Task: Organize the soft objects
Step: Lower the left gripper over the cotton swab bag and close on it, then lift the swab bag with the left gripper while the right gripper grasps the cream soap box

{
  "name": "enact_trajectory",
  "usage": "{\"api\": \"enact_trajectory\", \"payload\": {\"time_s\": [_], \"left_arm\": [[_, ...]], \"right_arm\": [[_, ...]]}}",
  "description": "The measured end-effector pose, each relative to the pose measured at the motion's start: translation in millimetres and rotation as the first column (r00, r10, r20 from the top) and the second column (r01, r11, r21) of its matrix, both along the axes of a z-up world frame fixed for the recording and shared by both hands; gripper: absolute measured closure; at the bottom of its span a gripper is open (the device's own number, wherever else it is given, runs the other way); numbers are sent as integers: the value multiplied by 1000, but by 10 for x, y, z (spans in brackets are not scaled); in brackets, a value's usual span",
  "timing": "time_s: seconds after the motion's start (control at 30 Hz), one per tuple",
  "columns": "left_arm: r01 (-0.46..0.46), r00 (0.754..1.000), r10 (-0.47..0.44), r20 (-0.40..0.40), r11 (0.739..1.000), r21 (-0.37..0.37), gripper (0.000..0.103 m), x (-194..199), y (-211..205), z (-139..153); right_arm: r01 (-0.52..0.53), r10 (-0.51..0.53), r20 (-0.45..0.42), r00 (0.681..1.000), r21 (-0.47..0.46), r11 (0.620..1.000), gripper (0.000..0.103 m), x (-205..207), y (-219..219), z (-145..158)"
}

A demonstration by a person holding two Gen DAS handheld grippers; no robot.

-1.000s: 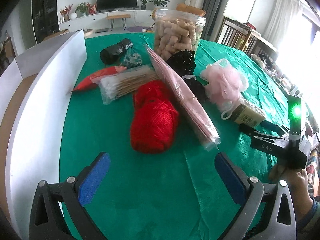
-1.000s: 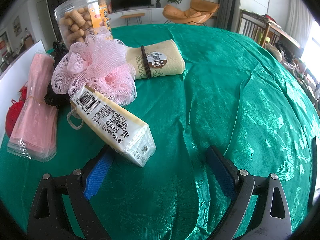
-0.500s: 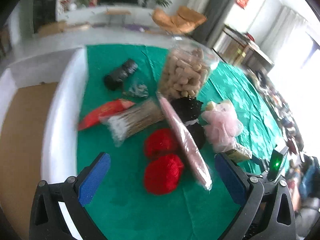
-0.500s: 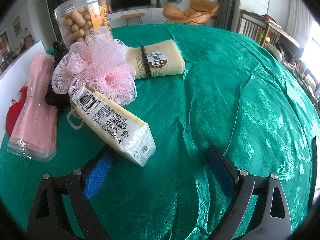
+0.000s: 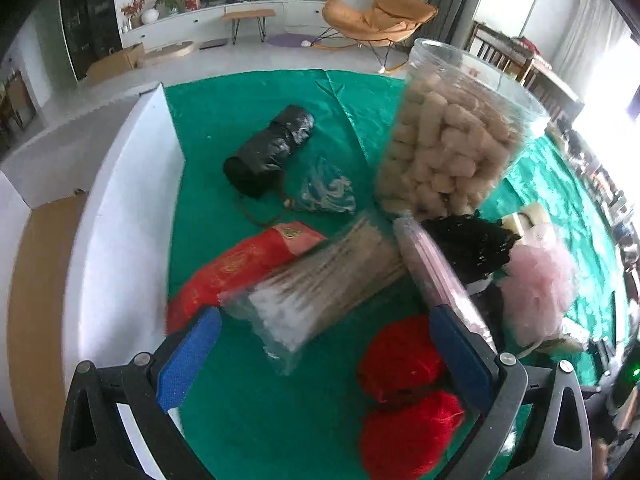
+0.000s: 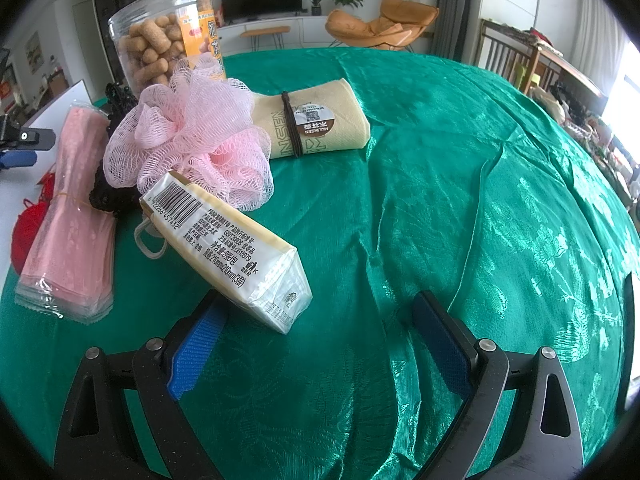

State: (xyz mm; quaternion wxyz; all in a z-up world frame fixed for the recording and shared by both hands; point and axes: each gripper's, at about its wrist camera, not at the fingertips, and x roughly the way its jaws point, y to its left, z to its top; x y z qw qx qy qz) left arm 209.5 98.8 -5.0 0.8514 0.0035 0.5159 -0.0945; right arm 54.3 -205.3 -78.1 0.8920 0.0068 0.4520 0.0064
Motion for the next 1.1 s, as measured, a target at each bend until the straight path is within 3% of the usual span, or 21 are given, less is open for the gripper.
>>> {"api": "enact_trajectory", "payload": {"time_s": [0.07,0.17,0.27,0.37,0.5,0.57,0.63,0.87,0.9,1.0,1.1], "left_arm": [[25,1000,-26,3,997,75,0,13,-33,3],[99,994,-107,18,966,238,0,50,-204,-13],[166,986,-160,-44,943,289,1,147,-329,-193],[184,983,-182,-32,949,255,5,259,-374,-293],[211,977,-203,-66,965,156,25,353,-387,-433],[211,977,-204,-68,969,127,26,345,-409,-442],[216,975,-209,-73,970,115,37,342,-402,-427],[65,993,-61,-101,997,42,68,405,-141,-359],[27,995,-23,-98,999,43,74,329,-85,-322],[-74,989,70,-129,997,-26,75,-84,114,-272],[-141,980,135,-148,990,-28,76,-638,248,-211]], "right_arm": [[0,0,0,1000,0,1000,8,0,-1,-1],[0,0,0,1000,0,1000,8,0,-1,-1],[0,0,0,1000,0,1000,8,-1,-1,-1],[0,0,1,1000,1,1000,8,-1,-2,-1],[0,0,1,1000,1,1000,8,-5,0,1],[0,0,1,1000,1,1000,8,-4,0,1],[0,0,1,1000,1,1000,8,-5,1,1],[-1,0,1,1000,1,1000,8,-4,1,0],[-1,1,1,1000,1,1000,8,-4,0,0],[-1,1,1,1000,1,1000,8,-5,0,0],[-1,1,2,1000,1,1000,8,-6,0,1]]}}
